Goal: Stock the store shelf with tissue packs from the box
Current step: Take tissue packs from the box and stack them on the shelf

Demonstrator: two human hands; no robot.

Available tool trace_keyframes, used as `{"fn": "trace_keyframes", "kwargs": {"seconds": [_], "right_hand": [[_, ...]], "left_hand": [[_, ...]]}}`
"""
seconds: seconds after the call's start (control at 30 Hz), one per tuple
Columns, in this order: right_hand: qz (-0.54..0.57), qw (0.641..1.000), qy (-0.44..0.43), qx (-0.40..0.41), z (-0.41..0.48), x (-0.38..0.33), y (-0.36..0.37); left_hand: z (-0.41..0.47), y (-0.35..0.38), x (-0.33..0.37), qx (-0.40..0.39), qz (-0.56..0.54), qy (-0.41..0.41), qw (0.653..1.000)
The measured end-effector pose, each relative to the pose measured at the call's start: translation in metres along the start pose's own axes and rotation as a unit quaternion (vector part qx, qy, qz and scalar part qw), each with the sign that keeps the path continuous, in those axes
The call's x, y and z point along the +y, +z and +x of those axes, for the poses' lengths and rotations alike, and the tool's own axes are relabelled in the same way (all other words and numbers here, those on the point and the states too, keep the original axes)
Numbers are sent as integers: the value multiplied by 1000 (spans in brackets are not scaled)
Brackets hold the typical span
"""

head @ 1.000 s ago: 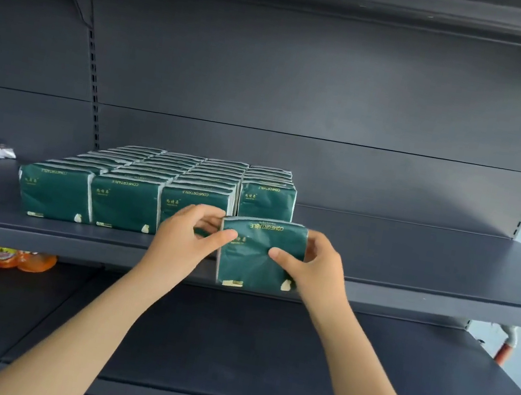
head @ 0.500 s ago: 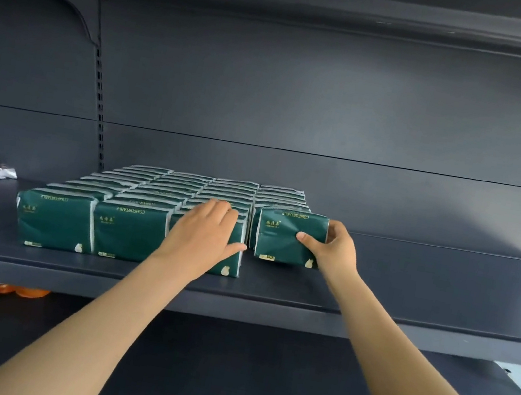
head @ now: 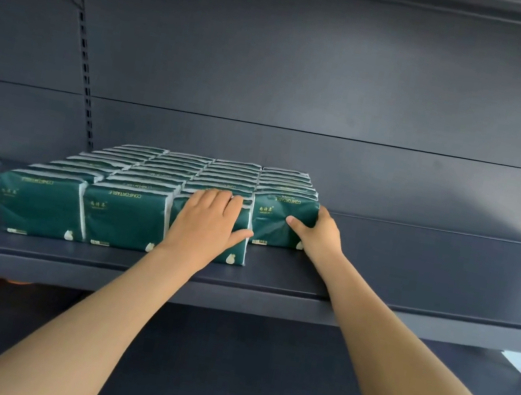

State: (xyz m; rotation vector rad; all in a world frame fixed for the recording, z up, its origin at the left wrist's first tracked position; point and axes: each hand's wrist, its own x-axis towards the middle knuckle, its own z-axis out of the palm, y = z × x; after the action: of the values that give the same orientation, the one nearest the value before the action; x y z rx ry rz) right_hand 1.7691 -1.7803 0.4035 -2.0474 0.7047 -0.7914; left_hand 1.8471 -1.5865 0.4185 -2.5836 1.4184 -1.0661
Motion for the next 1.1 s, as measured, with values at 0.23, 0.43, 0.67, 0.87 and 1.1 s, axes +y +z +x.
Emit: {"fn": "trace_keyframes", "kwargs": {"seconds": [0.23,0.43,0.67,0.87,1.1], "right_hand": [[-64,996,44,-44,-11,-19,-23],[-283,957,-23,-61,-52,-46,-67],[-417,904,-67,-69,-127,-50,-107],[-432,894,-81,-82,-190,-4,-127],[-409,900,-34,-145,-246,76,-155]], "left_hand": [[0,-17,2,-41,-1,5,999],[-2,-64,-7,-39,-36,-15,998],[-44,-96,22,-77,-86,5,993],[-96,-101,72,-102,-144,12,984],[-158,-84,149,-186,-165,-7,969]]}}
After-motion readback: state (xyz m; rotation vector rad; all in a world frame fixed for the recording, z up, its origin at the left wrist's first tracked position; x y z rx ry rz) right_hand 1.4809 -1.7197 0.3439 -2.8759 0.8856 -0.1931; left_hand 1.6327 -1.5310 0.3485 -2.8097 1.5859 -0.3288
